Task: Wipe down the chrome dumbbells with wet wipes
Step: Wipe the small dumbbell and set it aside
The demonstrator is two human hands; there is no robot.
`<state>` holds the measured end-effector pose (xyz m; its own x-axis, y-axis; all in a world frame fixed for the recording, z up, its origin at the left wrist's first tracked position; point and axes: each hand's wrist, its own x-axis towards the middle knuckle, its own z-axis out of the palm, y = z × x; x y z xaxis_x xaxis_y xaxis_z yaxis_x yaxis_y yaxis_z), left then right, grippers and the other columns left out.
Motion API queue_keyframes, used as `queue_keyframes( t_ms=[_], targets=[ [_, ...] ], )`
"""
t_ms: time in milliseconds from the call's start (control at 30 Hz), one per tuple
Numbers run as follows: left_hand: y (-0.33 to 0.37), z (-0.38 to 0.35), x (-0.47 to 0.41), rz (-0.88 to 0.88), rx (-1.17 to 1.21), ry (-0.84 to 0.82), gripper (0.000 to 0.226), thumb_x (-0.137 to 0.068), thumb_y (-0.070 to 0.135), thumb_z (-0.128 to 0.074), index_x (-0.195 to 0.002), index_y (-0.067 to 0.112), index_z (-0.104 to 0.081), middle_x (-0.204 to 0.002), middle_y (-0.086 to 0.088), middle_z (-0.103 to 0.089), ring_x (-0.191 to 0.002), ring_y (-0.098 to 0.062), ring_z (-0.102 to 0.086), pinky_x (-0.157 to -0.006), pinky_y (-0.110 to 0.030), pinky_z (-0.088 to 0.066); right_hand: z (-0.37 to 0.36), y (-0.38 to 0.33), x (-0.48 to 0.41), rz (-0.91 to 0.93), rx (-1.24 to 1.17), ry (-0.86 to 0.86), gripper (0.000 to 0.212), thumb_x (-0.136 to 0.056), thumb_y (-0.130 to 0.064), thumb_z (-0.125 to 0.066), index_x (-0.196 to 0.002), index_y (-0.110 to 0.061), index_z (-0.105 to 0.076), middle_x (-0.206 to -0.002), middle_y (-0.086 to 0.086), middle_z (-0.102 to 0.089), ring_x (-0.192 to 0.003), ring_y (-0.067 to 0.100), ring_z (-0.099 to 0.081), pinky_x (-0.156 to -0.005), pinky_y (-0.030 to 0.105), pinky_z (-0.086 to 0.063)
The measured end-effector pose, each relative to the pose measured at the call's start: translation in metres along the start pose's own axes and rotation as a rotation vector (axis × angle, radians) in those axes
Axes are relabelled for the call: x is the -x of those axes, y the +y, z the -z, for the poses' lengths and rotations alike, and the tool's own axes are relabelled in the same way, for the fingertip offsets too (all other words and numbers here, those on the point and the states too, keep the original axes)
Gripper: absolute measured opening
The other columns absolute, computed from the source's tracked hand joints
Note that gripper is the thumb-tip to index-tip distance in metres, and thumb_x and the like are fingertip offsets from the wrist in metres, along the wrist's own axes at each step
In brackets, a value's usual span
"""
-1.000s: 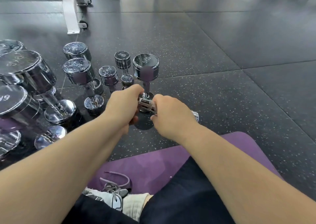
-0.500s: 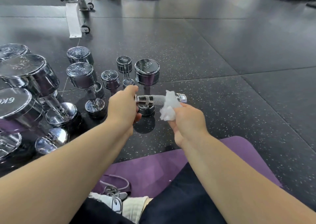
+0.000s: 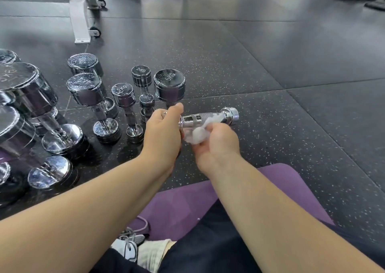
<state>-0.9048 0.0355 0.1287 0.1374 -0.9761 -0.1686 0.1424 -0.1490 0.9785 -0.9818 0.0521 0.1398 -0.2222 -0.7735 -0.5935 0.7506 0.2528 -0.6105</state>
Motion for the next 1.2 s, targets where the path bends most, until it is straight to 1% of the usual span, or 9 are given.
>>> queue_keyframes(
  t_ms=[267, 400, 500, 633, 733, 833, 1000, 1133, 1200],
  targets=[
    [0.009, -0.005, 0.002, -0.084, 0.071, -0.08, 0.02, -0.095, 0.033, -0.056, -0.087, 0.017, -0.049, -0.074, -0.008, -0.047, -0.063, -0.016, -0.045, -0.057, -0.029, -0.035, 0.001, -0.033, 0.001, -0.024, 0.04, -0.241, 0.042, -0.091, 0.018, -0.022, -0.125, 0.012, -0.045, -0.114, 0.028, -0.059, -0.088, 0.034, -0.059, -0.086, 0.042, -0.053],
    [0.016, 0.001, 0.0, -0.115, 0.093, -0.076, 0.022, -0.093, 0.035, -0.057, -0.087, 0.015, -0.049, -0.073, -0.01, -0.052, -0.057, -0.016, -0.054, -0.055, -0.029, -0.043, 0.003, -0.036, 0.009, -0.062, 0.273, -0.324, 0.036, -0.092, 0.015, -0.034, -0.121, 0.008, -0.055, -0.106, 0.022, -0.066, -0.081, 0.028, -0.067, -0.07, 0.035, -0.06],
    [0.018, 0.004, -0.002, -0.109, 0.068, -0.059, 0.025, -0.088, 0.039, -0.059, -0.081, 0.018, -0.048, -0.071, -0.009, -0.049, -0.062, -0.02, -0.049, -0.054, -0.033, -0.039, 0.006, -0.017, 0.015, 0.383, 0.881, -0.116, 0.008, -0.077, -0.004, -0.061, -0.077, -0.003, -0.069, -0.077, 0.015, -0.073, -0.067, 0.03, -0.07, -0.069, 0.049, -0.06],
    [0.022, 0.003, -0.004, -0.062, 0.085, -0.025, 0.021, -0.087, 0.037, -0.058, -0.086, 0.018, -0.05, -0.069, -0.004, -0.044, -0.06, -0.017, -0.04, -0.052, -0.03, -0.033, 0.011, -0.011, 0.014, 1.053, 1.152, 0.085, 0.017, -0.085, -0.012, -0.065, -0.079, -0.015, -0.051, -0.069, -0.004, -0.057, -0.063, 0.01, -0.052, -0.058, 0.021, -0.042],
    [0.023, 0.005, -0.005, -0.027, 0.079, -0.021, 0.012, -0.089, 0.029, -0.056, -0.092, 0.017, -0.052, -0.071, -0.007, -0.043, -0.055, -0.015, -0.035, -0.047, -0.026, -0.025, 0.004, -0.014, 0.012, 1.368, 1.175, -0.009, 0.018, -0.086, -0.001, -0.055, -0.089, -0.014, -0.068, -0.086, 0.0, -0.064, -0.079, 0.009, -0.054, -0.072, 0.02, -0.042],
    [0.024, 0.006, -0.001, 0.016, 0.079, -0.014, 0.01, -0.088, 0.026, -0.055, -0.09, 0.016, -0.052, -0.069, -0.007, -0.04, -0.061, -0.017, -0.035, -0.052, -0.029, -0.024, 0.004, 0.003, 0.005, 1.374, 1.4, -0.214, 0.044, -0.083, -0.005, -0.039, -0.11, -0.011, -0.073, -0.104, 0.004, -0.073, -0.099, 0.022, -0.065, -0.089, 0.039, -0.05],
    [0.026, 0.017, -0.005, 0.006, -0.017, 0.05, 0.019, -0.084, 0.034, -0.059, -0.088, 0.017, -0.052, -0.072, -0.006, -0.038, -0.063, -0.017, -0.033, -0.051, -0.03, -0.024, 0.024, -0.022, -0.003, 1.18, 1.637, 0.088, 0.046, -0.081, 0.005, -0.045, -0.113, -0.016, -0.07, -0.101, 0.006, -0.071, -0.094, 0.032, -0.061, -0.078, 0.033, -0.039],
    [0.027, 0.018, -0.003, 0.047, -0.02, 0.057, 0.015, -0.084, 0.027, -0.056, -0.076, 0.014, -0.057, -0.066, -0.003, -0.045, -0.06, -0.017, -0.038, -0.054, -0.031, -0.03, 0.008, 0.012, 0.021, 1.123, 1.402, -0.324, 0.06, -0.084, 0.001, -0.04, -0.14, -0.015, -0.053, -0.125, 0.008, -0.065, -0.112, 0.025, -0.059, -0.097, 0.031, -0.042],
    [0.028, 0.019, -0.005, 0.069, -0.009, 0.067, 0.019, -0.087, 0.026, -0.055, -0.073, 0.014, -0.056, -0.067, -0.003, -0.046, -0.059, -0.019, -0.038, -0.053, -0.029, -0.031, 0.014, 0.01, 0.007, 1.275, 1.58, -0.23, 0.059, -0.081, 0.0, -0.041, -0.136, -0.013, -0.055, -0.13, 0.009, -0.062, -0.12, 0.028, -0.056, -0.109, 0.042, -0.038]
  ],
)
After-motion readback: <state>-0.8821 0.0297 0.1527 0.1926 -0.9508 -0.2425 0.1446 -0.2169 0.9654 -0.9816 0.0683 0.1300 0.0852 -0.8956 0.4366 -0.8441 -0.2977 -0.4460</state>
